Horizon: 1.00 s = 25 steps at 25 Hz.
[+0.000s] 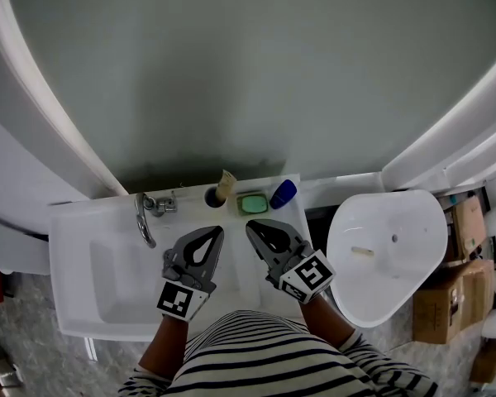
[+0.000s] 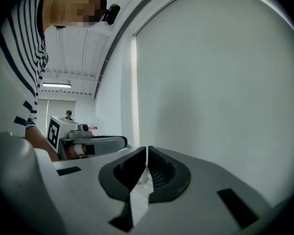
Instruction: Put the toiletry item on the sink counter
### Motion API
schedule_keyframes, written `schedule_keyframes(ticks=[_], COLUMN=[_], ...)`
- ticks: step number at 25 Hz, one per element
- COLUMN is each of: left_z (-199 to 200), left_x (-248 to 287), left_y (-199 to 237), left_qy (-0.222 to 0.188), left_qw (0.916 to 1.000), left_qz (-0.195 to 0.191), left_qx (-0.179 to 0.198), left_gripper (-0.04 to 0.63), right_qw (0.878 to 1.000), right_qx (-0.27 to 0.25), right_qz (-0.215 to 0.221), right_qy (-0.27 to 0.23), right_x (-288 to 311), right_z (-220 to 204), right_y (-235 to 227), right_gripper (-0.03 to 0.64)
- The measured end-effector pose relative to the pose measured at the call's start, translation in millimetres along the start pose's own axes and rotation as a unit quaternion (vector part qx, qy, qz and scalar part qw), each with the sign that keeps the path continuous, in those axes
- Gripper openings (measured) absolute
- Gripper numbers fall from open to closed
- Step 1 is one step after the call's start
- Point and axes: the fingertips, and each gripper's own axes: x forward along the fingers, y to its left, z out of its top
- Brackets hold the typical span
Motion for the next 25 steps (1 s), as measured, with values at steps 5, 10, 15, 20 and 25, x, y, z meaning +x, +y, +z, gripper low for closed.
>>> schedule_keyframes(ticks=[5, 10, 15, 20, 25], left_z=[1, 0, 1, -2, -4], left_x=[0, 0, 0, 0, 0], left_y=[-8, -15, -18, -18, -18], left_qy=[0.001, 0.002, 0.002, 0.008, 0.010], left_qw=[0.9999, 0.9997, 0.9995, 0.9994, 0.9992], left_qz=[-0.014, -0.025, -0.031, -0.033, -0.037], left_qx=[0.000, -0.003, -0.002, -0.007, -0.008], left_gripper=[0.006, 0.006, 0.006, 0.006, 0.006], right_qw=[1.000, 1.000, 1.000, 1.000, 0.999], right_qx=[-0.005, -0.015, -0.021, -0.029, -0.036], right_qz=[0.006, 0.009, 0.010, 0.008, 0.009], right_qy=[-0.010, -0.012, -0.010, -0.006, 0.002], right_x=[-5, -8, -10, -11, -8], right_z=[10, 16, 20, 21, 19], right_y=[5, 11, 14, 14, 15], right_gripper=[0.009, 0.008, 0.008, 0.008, 0.006])
